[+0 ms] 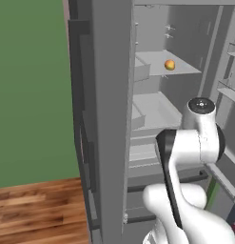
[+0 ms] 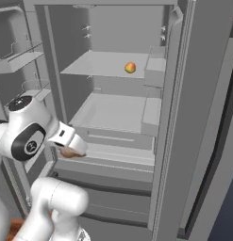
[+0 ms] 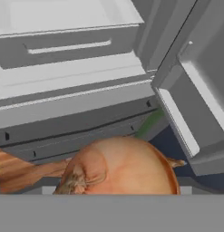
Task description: Place the cold items (mango and onion) from the fridge in one tupperware on the dining counter. Place the warm items (hot dog and kebab skewer) in the stove area in another tupperware.
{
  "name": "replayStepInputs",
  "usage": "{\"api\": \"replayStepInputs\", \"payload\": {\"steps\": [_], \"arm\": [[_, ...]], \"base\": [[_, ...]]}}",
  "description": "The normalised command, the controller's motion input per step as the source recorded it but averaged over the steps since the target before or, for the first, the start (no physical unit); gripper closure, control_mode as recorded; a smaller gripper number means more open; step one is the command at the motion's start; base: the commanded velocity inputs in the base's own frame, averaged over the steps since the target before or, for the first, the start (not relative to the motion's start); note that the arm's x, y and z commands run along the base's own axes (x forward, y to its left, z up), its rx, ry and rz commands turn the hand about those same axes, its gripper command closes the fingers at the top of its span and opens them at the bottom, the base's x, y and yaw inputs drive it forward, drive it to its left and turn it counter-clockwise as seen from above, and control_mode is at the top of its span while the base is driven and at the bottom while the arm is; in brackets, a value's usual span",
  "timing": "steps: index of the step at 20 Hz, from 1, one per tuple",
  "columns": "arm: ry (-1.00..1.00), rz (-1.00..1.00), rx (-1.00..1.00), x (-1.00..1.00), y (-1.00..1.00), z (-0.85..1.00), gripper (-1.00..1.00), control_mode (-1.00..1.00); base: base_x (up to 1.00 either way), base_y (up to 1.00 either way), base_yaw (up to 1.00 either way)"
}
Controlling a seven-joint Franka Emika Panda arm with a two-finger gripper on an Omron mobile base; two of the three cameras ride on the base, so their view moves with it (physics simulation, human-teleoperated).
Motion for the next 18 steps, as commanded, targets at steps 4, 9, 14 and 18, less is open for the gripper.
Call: {"api": "replayStepInputs", "payload": {"steps": [4, 9, 14, 18], "arm": [[-0.02, 0.18, -0.01, -0.48, -0.16, -0.21, 1.00, -1.00], [-0.01, 0.04, 0.00, -0.16, -0.08, -0.03, 1.00, 1.00], [0.00, 0.00, 0.00, 0.00, 0.00, 0.00, 1.00, 1.00], [0.00, 0.00, 0.00, 0.00, 0.00, 0.00, 1.00, 1.00]], "base": [[0.00, 0.00, 0.00], [-0.77, -0.36, 0.15], [-0.80, -0.08, 0.32], [-0.44, 0.14, 0.46]]}}
